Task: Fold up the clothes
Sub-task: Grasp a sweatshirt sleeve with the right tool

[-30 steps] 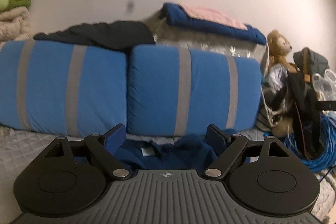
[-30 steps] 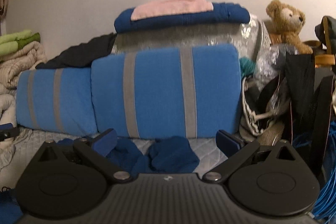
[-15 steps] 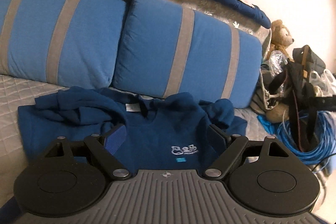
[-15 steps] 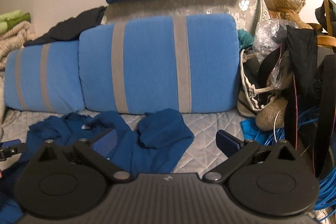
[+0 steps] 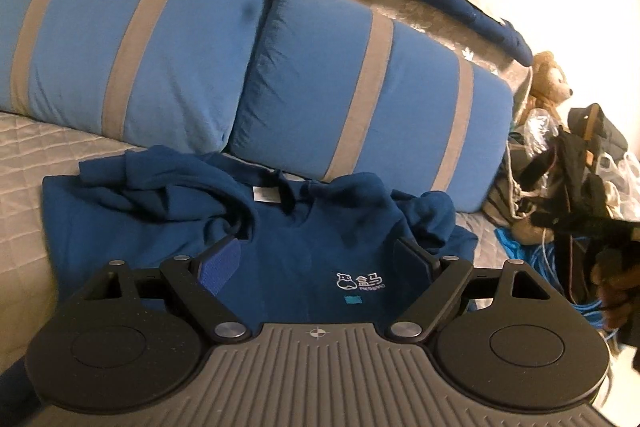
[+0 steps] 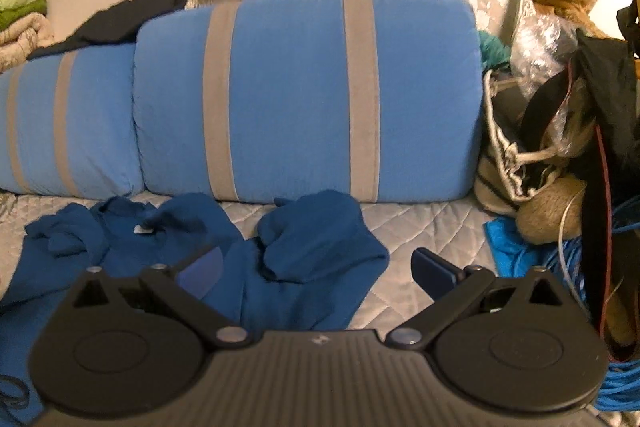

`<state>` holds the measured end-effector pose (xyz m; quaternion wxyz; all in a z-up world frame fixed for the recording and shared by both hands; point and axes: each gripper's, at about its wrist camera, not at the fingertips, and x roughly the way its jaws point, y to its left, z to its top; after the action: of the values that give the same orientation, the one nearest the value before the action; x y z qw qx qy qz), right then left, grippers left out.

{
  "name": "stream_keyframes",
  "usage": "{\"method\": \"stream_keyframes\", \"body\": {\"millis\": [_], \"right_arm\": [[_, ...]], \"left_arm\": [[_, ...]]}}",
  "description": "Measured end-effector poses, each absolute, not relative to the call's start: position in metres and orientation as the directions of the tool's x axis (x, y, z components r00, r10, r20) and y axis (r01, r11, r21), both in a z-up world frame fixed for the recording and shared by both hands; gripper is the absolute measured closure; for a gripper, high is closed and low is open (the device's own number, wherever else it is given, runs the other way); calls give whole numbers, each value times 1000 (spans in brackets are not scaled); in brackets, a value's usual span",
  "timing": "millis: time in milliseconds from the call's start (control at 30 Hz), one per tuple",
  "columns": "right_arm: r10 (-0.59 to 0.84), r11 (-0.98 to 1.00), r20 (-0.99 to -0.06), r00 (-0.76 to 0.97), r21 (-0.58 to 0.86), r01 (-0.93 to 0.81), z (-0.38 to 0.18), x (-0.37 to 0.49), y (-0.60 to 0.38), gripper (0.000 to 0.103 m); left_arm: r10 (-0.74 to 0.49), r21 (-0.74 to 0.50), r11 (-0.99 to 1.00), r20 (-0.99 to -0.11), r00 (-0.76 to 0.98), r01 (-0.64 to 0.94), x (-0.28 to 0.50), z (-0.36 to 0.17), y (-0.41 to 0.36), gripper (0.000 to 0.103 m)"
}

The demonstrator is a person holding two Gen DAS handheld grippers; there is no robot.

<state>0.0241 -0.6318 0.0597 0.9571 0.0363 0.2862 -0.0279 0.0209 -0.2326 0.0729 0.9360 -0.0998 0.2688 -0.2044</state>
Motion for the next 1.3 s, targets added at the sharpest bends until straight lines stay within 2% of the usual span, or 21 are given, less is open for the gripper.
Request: {"method": "stream_keyframes", "body": {"millis": [400,700,867,933,967,1000,1067,1167,1300], "right_arm": [[-44,999,-573,818,-38,28,1,66,-605,8],[-111,990,-595,796,-139,34,-18,121,-586,14],[-182,968,-606,775,-247,34,-35,155,-566,20],[-222,953,-611,760,-301,37,-45,166,-560,29],[-246,941,-616,748,-335,34,-50,170,-558,46],[-269,930,-620,737,-367,30,-55,174,-557,68],[-279,927,-624,730,-373,35,-54,176,-561,88],[-264,943,-616,742,-325,66,-39,171,-571,95],[-265,947,-574,775,-307,96,-8,163,-580,97]], "left_arm": [[-457,-334,885,-492,741,324,32,68,-235,18],[-465,-362,879,-516,719,309,43,60,-232,18],[-477,-379,872,-511,715,311,45,61,-231,18],[-482,-381,869,-509,713,316,44,62,-231,18],[-485,-382,868,-508,712,318,44,62,-231,18],[-486,-381,867,-509,711,320,44,62,-231,18],[-485,-380,868,-514,707,320,44,61,-231,18],[-491,-381,865,-513,704,326,43,62,-232,18],[-495,-372,864,-506,707,339,41,63,-233,18]]}}
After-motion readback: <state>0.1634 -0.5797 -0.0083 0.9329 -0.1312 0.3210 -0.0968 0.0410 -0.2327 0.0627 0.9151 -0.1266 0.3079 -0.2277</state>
